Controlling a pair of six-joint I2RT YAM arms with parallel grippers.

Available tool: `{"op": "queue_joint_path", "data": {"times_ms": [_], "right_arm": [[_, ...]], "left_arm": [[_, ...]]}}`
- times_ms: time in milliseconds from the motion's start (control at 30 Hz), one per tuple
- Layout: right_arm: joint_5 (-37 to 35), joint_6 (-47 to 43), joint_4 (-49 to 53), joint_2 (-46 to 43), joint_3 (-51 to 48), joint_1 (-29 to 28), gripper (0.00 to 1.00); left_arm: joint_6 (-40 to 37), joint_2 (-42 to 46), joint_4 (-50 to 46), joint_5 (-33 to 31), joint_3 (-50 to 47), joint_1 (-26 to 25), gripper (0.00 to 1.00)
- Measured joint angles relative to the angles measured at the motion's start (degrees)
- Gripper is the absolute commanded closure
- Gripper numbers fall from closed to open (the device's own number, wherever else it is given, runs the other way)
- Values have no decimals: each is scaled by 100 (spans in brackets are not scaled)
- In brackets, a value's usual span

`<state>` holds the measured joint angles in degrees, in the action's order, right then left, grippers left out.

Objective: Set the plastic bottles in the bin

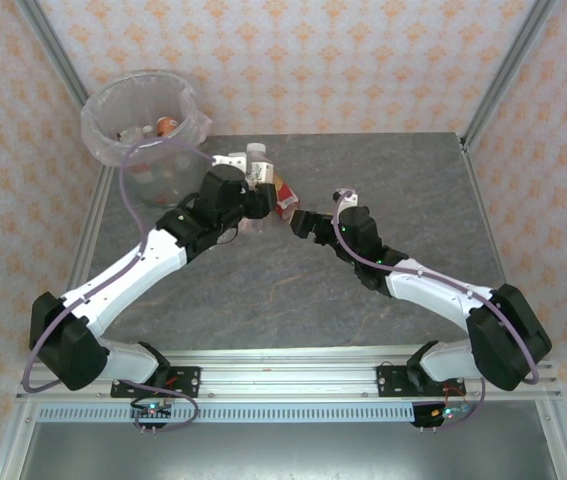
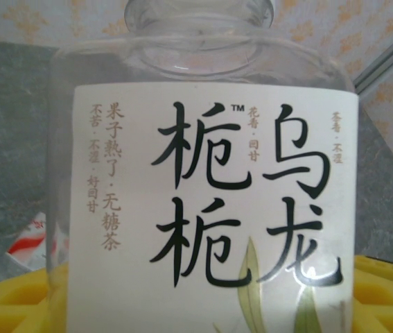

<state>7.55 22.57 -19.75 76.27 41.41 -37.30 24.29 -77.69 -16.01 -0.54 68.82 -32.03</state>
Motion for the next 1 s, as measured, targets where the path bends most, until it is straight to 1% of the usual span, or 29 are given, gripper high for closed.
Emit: {"op": "queue_joint_path", "data": {"times_ms": [333, 700, 867, 1000], "right_arm": [[2, -221, -83, 2, 225, -208, 1], [-2, -295, -90, 7, 249, -216, 1], [-24, -295, -83, 7, 249, -221, 1], [-70, -275, -81, 7, 249, -223, 1]], "left_arm": [[-138, 96, 4, 142, 555, 1014, 100], [-481, 72, 0, 90, 1222, 1792, 100], [-625, -181, 9, 0, 1810, 2194, 100], [-730, -616, -42, -7, 2450, 2566, 100]]}}
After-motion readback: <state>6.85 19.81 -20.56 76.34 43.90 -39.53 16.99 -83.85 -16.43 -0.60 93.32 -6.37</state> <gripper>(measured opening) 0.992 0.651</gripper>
